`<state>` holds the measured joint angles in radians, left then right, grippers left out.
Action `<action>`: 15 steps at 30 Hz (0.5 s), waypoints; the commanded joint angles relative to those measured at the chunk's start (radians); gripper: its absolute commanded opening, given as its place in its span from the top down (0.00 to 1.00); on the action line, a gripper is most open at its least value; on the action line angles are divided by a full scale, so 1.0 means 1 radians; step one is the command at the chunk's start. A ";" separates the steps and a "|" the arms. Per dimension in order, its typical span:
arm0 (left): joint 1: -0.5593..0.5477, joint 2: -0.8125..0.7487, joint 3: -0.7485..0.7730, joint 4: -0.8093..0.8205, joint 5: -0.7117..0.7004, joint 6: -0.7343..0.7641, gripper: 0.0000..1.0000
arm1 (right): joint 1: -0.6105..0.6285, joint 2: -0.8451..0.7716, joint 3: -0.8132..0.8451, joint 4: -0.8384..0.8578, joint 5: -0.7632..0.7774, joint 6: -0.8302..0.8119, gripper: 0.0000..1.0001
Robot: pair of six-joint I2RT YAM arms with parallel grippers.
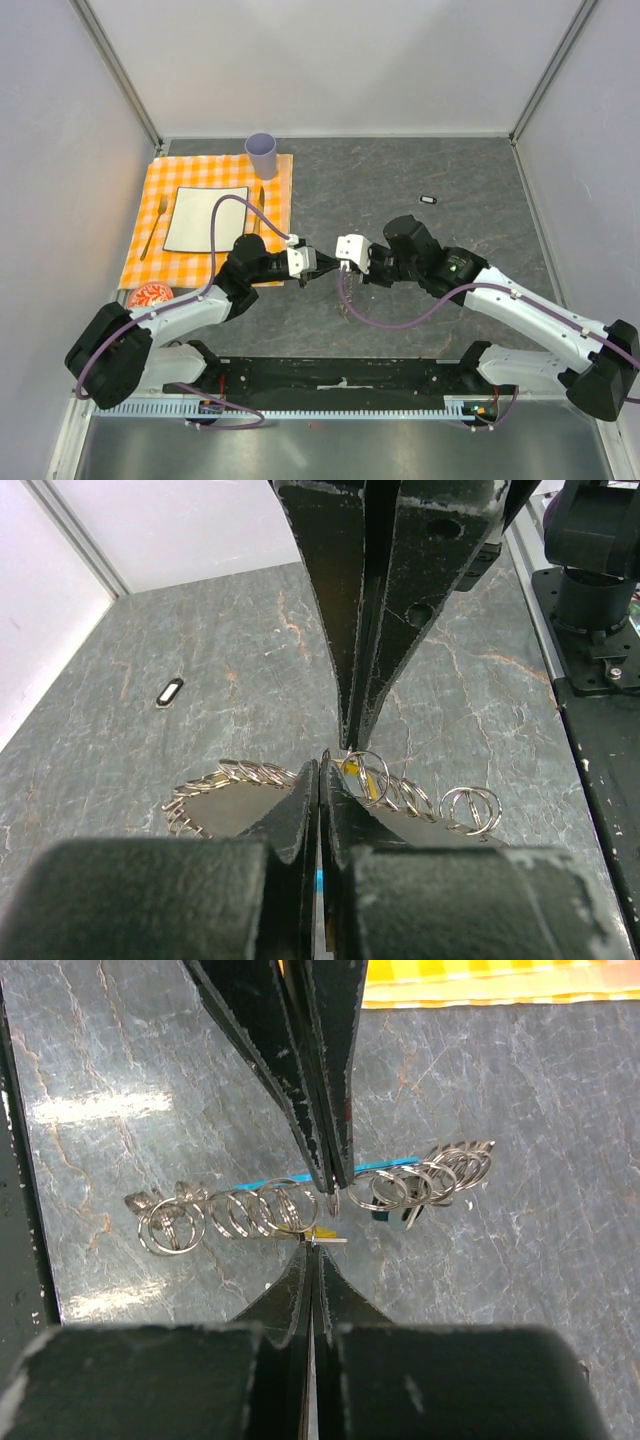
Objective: Put the keys on the keyring
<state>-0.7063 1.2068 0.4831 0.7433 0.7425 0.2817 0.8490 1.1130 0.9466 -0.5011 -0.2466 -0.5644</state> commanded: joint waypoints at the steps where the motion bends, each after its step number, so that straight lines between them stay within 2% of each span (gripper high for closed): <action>1: 0.005 0.003 0.005 0.099 0.027 -0.019 0.98 | -0.002 -0.022 -0.003 0.061 0.010 0.017 1.00; 15: 0.007 -0.007 -0.006 0.110 0.031 -0.016 0.98 | -0.030 -0.048 -0.028 0.114 -0.017 0.051 1.00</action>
<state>-0.7052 1.2171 0.4808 0.7673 0.7647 0.2806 0.8223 1.0870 0.9234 -0.4232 -0.2398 -0.5278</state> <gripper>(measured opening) 0.024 0.006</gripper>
